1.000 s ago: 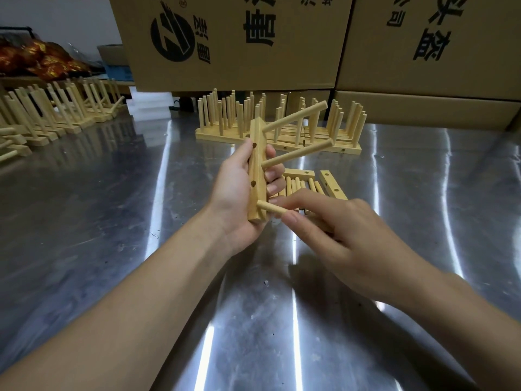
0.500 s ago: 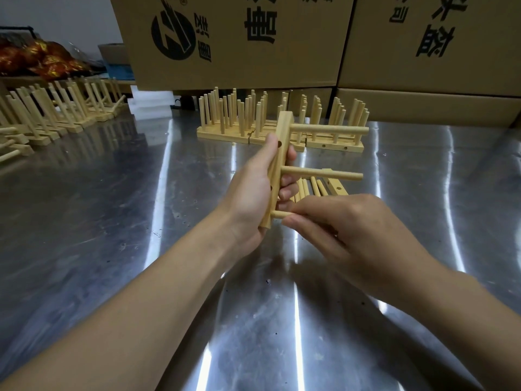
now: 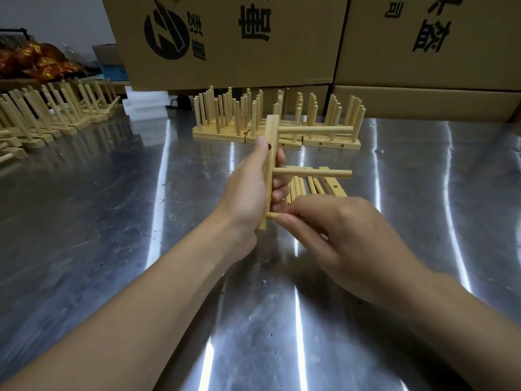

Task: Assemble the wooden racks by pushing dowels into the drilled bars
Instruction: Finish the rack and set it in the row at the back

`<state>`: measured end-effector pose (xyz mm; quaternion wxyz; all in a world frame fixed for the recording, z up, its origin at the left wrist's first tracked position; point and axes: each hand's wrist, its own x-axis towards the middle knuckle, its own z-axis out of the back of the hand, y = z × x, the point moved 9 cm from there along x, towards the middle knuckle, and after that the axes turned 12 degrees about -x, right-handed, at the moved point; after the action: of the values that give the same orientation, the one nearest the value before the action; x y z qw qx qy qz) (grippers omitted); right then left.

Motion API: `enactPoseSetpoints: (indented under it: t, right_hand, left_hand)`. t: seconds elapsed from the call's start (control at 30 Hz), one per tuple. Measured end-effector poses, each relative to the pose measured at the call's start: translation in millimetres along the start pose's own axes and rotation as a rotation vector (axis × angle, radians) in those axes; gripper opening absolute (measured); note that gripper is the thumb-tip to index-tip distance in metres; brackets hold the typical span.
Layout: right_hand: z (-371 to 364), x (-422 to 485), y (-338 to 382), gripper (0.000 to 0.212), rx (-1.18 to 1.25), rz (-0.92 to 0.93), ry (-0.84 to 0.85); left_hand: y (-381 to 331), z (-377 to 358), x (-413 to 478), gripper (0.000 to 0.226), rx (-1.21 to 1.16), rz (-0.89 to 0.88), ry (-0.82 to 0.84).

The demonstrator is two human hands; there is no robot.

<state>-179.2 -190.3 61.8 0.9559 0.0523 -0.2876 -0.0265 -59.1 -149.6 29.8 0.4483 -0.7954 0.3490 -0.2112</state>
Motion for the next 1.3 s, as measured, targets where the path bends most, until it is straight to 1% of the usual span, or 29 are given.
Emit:
enactPoseSetpoints:
  t: [0.03,0.07,0.1,0.13,0.17,0.2,0.23,0.3,0.33,0.37,0.43,0.47,0.5,0.53,0.6,0.63,0.67,0.7,0.73,0.83,0.87,0.9,0.93,0.97,1.0,1.07,1.17,1.23,1.3]
  right_hand:
    - [-6,-2,-2,0.035,0.072,-0.045,0.013]
    - [-19,-7,-15,0.039,0.324,-0.221,0.077]
    - [-39,-14,-23,0.042,0.675,-0.448,0.210]
    - [-57,-23,-22,0.042,0.951,-0.649,0.358]
    - [-63,-26,-20,0.041,1.077,-0.740,0.418]
    - [-62,-26,-23,0.042,0.999,-0.720,0.430]
    - [-54,-20,-27,0.041,0.842,-0.622,0.369]
    - [-22,-3,-21,0.033,0.439,-0.320,0.130]
    - [-8,1,-12,0.029,0.267,-0.198,0.040]
    - [-1,1,-3,0.026,0.157,-0.110,-0.012]
    - [1,1,4,0.028,0.103,-0.042,-0.043]
    - [-1,0,2,0.031,0.128,-0.067,-0.040]
    - [-6,0,-5,0.036,0.240,-0.151,-0.002]
    - [-18,-4,-16,0.041,0.448,-0.303,0.081]
    - [-49,-18,-21,0.042,0.988,-0.673,0.340]
    - [-57,-24,-18,0.039,1.135,-0.778,0.418]
    - [-60,-26,-19,0.039,1.149,-0.804,0.453]
    - [-59,-24,-21,0.040,1.076,-0.782,0.450]
    - [-52,-19,-25,0.041,0.913,-0.694,0.411]
    - [-17,1,-17,0.036,0.270,-0.262,0.163]
    - [-10,3,-9,0.035,0.137,-0.154,0.106]
    - [-5,4,-2,0.034,0.084,-0.088,0.066]
    - [-4,3,0,0.036,0.098,-0.067,0.037]
    - [-5,3,-2,0.039,0.152,-0.090,0.029]
    - [-10,2,-6,0.044,0.234,-0.152,0.054]
    - [-27,-2,-15,0.049,0.481,-0.351,0.190]
    - [-55,-19,-20,0.047,1.002,-0.718,0.404]
    - [-65,-28,-15,0.042,1.218,-0.865,0.539]
    - [-69,-34,-9,0.040,1.367,-0.947,0.670]
  left_hand:
    - [0,0,0,0.050,0.025,-0.012,0.010]
    - [-1,-1,-1,0.050,0.066,-0.028,0.017]
    - [0,-2,-1,0.049,0.106,-0.039,0.020]
    - [1,-3,-2,0.048,0.130,-0.039,0.018]
    - [4,-3,-2,0.047,0.130,-0.029,0.005]
    - [5,-2,-3,0.047,0.114,-0.016,-0.012]
    - [5,-1,-2,0.048,0.094,-0.004,-0.027]
    - [5,1,-1,0.049,0.034,0.009,-0.035]
    - [5,0,0,0.049,-0.001,0.017,-0.031]
    - [6,-1,0,0.049,-0.029,0.027,-0.024]
    - [7,-4,-1,0.049,-0.054,0.029,-0.004]
    - [7,-5,-2,0.049,-0.052,0.020,0.007]
    - [6,-6,-2,0.049,-0.038,0.006,0.016]
    - [5,-7,-3,0.049,-0.009,-0.015,0.023]
    - [2,-9,-5,0.048,0.065,-0.062,0.036]
    - [2,-11,-5,0.048,0.098,-0.078,0.043]
    - [2,-12,-5,0.048,0.120,-0.088,0.042]
    - [2,-11,-4,0.047,0.125,-0.091,0.028]
    - [2,-8,-3,0.048,0.113,-0.082,0.005]
    - [6,-3,0,0.048,0.009,-0.008,-0.039]
    - [8,-3,0,0.049,-0.024,0.015,-0.039]
    - [10,-4,-1,0.050,-0.046,0.030,-0.034]
    - [11,-4,-1,0.050,-0.054,0.033,-0.027]
    - [11,-5,-1,0.050,-0.055,0.025,-0.016]
    - [10,-6,-2,0.050,-0.050,0.008,-0.002]
    - [6,-7,-3,0.050,-0.016,-0.035,0.011]
    - [2,-9,-6,0.049,0.061,-0.094,0.018]
    - [0,-13,-8,0.048,0.115,-0.151,0.046]
    - [-3,-18,-10,0.048,0.182,-0.217,0.074]
